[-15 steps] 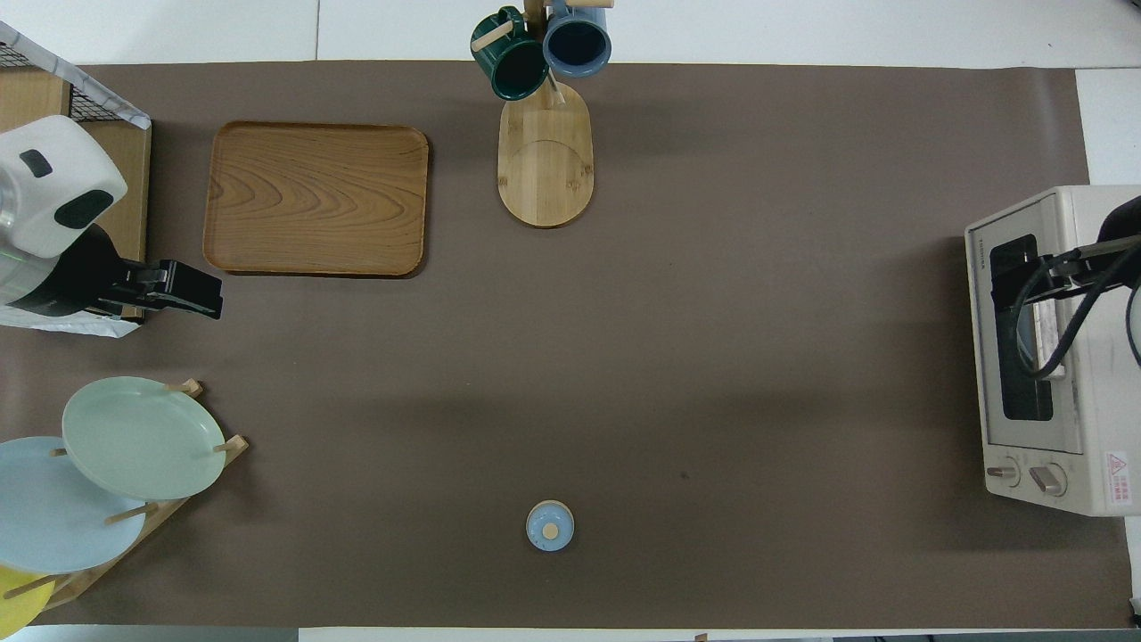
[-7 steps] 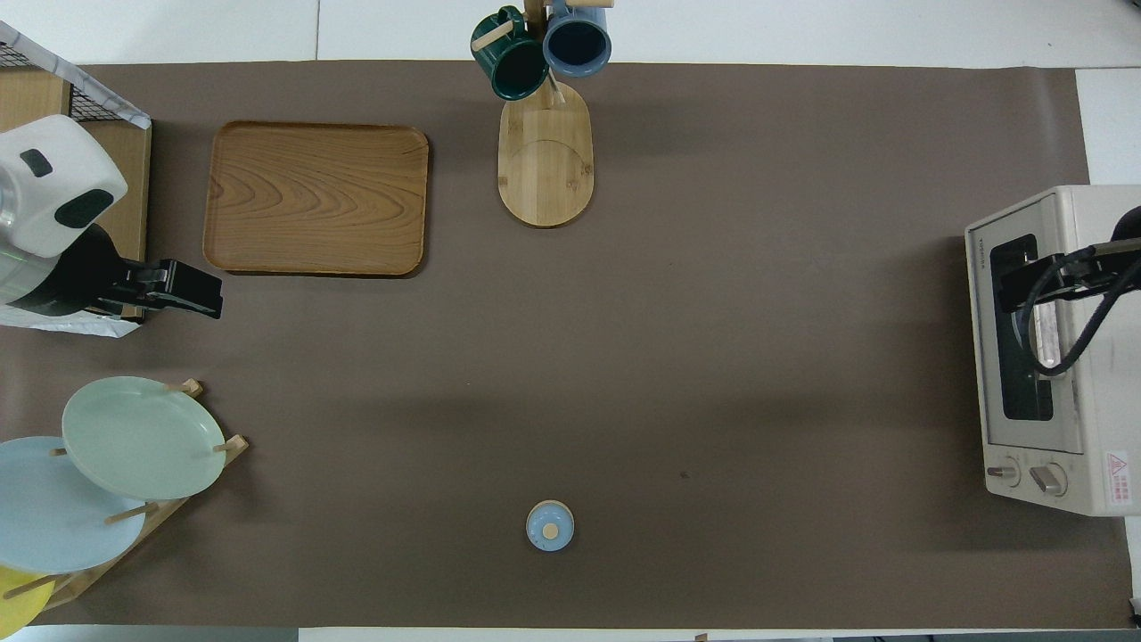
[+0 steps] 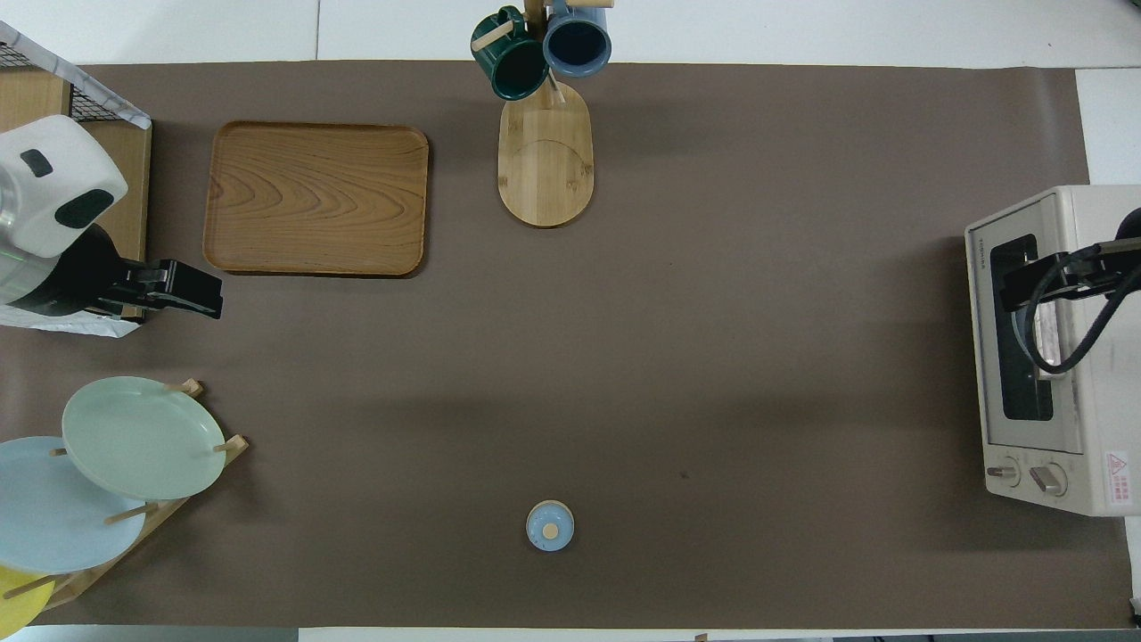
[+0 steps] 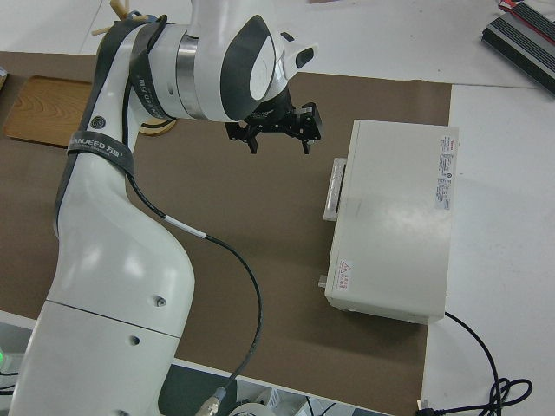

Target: Put eggplant into oven

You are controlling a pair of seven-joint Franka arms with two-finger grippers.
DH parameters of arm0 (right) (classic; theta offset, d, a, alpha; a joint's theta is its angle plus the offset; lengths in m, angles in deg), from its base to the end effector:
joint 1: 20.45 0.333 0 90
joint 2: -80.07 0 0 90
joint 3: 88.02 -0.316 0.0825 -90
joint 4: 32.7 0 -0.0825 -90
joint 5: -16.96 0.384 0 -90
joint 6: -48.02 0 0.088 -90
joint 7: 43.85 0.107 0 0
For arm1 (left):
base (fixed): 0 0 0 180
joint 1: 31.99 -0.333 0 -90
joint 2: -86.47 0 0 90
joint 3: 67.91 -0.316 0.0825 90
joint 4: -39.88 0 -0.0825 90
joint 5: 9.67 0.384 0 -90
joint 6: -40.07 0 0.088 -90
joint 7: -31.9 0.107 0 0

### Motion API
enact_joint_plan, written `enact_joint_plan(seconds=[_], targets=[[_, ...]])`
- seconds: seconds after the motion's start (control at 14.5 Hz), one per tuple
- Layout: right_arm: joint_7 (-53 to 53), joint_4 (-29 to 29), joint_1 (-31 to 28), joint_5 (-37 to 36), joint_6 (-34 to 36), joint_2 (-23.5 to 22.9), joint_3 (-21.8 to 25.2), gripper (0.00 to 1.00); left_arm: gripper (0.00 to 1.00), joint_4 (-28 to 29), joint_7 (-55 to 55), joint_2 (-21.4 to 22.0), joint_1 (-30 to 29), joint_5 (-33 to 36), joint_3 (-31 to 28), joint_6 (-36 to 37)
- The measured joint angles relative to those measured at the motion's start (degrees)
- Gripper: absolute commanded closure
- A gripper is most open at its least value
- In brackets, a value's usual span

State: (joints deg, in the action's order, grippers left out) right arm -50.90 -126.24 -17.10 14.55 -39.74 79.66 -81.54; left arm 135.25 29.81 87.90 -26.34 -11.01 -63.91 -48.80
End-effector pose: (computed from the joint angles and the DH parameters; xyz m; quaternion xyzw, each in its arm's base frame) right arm 0.5484 -0.0344 0.5885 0.9977 0.0344 -0.0556 0.0166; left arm 0.5334 -0.0937 0.5925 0.9968 -0.0655 -0.0451 0.0062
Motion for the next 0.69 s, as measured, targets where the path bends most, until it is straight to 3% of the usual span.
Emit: enact_joint_plan(seconds=[0.69], targets=[[1.1,0.7,0.2,2.2,-0.1,-0.1,-0.1,0.00,0.00,0.0,0.0,0.0,0.0,0.0,0.0,0.0]])
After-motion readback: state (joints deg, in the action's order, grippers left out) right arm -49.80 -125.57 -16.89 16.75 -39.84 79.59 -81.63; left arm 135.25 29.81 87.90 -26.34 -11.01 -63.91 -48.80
